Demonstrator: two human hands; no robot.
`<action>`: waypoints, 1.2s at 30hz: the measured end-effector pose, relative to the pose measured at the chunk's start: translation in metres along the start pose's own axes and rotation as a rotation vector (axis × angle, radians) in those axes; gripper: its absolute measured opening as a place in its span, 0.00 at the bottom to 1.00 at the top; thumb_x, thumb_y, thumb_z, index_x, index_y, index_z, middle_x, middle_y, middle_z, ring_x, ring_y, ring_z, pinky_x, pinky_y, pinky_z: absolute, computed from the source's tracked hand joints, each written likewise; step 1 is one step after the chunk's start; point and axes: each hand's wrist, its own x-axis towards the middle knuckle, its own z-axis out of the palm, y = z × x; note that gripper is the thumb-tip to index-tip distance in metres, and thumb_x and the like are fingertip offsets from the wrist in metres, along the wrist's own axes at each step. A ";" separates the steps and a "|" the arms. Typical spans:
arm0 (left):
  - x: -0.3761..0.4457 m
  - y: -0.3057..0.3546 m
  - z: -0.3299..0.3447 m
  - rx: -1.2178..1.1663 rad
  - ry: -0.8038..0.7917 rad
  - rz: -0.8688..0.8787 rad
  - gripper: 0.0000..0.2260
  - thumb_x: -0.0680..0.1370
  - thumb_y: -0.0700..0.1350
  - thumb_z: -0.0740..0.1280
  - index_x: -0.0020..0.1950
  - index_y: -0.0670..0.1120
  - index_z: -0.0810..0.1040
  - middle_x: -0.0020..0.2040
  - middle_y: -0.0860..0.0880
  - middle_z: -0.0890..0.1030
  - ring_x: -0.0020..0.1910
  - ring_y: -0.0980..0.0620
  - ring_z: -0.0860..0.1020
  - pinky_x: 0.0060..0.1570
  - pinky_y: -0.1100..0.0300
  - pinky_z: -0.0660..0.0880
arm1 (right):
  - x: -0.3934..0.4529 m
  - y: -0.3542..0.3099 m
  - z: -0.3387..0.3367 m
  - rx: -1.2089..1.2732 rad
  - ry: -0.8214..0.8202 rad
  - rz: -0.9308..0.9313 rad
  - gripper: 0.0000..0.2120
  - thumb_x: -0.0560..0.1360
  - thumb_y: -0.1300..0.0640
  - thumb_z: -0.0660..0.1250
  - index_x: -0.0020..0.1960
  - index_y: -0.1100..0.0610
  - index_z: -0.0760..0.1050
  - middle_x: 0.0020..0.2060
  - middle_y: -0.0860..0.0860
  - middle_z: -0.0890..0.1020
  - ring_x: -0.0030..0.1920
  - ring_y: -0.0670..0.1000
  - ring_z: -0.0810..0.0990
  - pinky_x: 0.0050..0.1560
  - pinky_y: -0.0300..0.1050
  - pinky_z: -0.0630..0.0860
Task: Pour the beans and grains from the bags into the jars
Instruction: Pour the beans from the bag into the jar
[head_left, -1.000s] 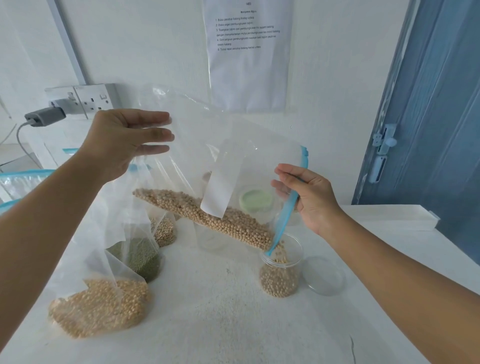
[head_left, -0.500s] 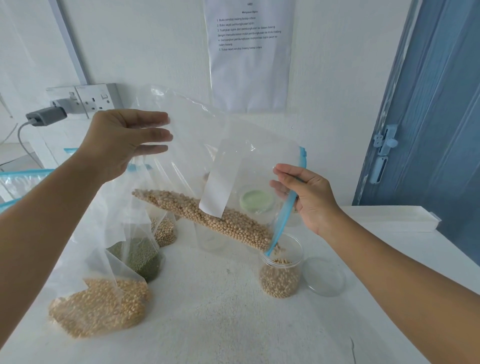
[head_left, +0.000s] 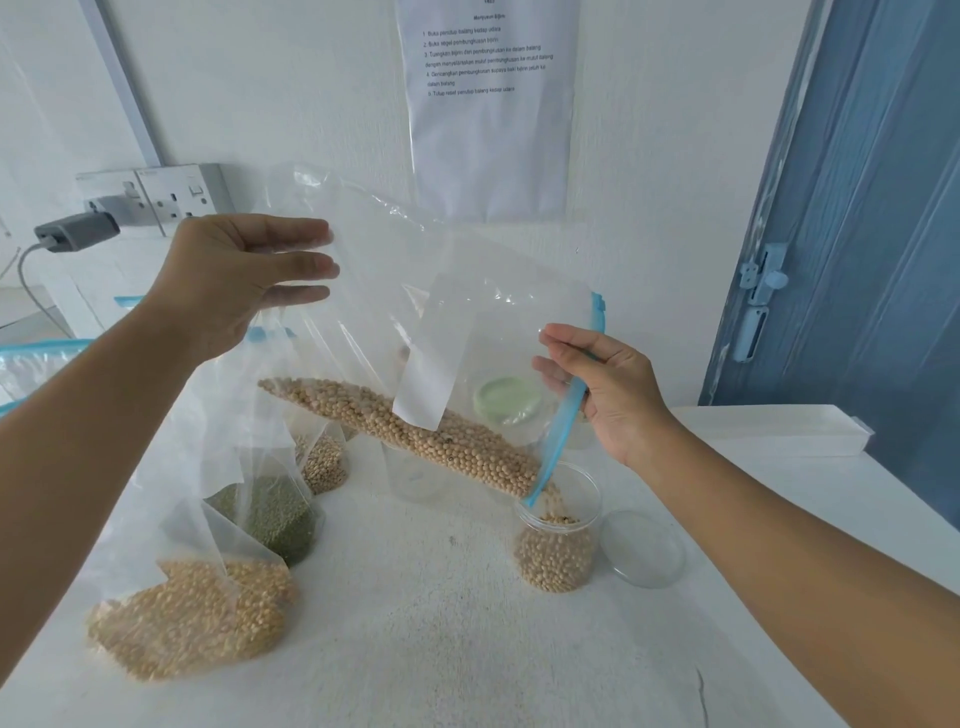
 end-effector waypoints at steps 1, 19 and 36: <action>0.000 0.000 0.000 -0.001 0.002 -0.001 0.19 0.71 0.33 0.77 0.62 0.37 0.83 0.58 0.43 0.87 0.54 0.42 0.87 0.52 0.53 0.84 | 0.000 0.000 0.000 0.002 0.003 -0.001 0.10 0.77 0.67 0.72 0.56 0.60 0.85 0.54 0.55 0.87 0.53 0.58 0.88 0.57 0.48 0.83; -0.002 0.004 0.005 -0.001 -0.003 0.003 0.20 0.70 0.33 0.77 0.62 0.36 0.83 0.58 0.43 0.86 0.53 0.43 0.87 0.50 0.55 0.84 | -0.004 -0.002 -0.001 -0.013 0.014 -0.003 0.09 0.77 0.66 0.72 0.56 0.59 0.85 0.54 0.55 0.87 0.52 0.57 0.88 0.55 0.46 0.83; -0.002 0.006 0.002 0.008 0.003 0.013 0.19 0.71 0.32 0.77 0.62 0.36 0.83 0.58 0.43 0.87 0.54 0.42 0.87 0.51 0.54 0.84 | -0.004 -0.005 -0.004 -0.015 -0.033 -0.038 0.14 0.74 0.72 0.73 0.58 0.63 0.84 0.55 0.57 0.87 0.53 0.58 0.87 0.54 0.44 0.83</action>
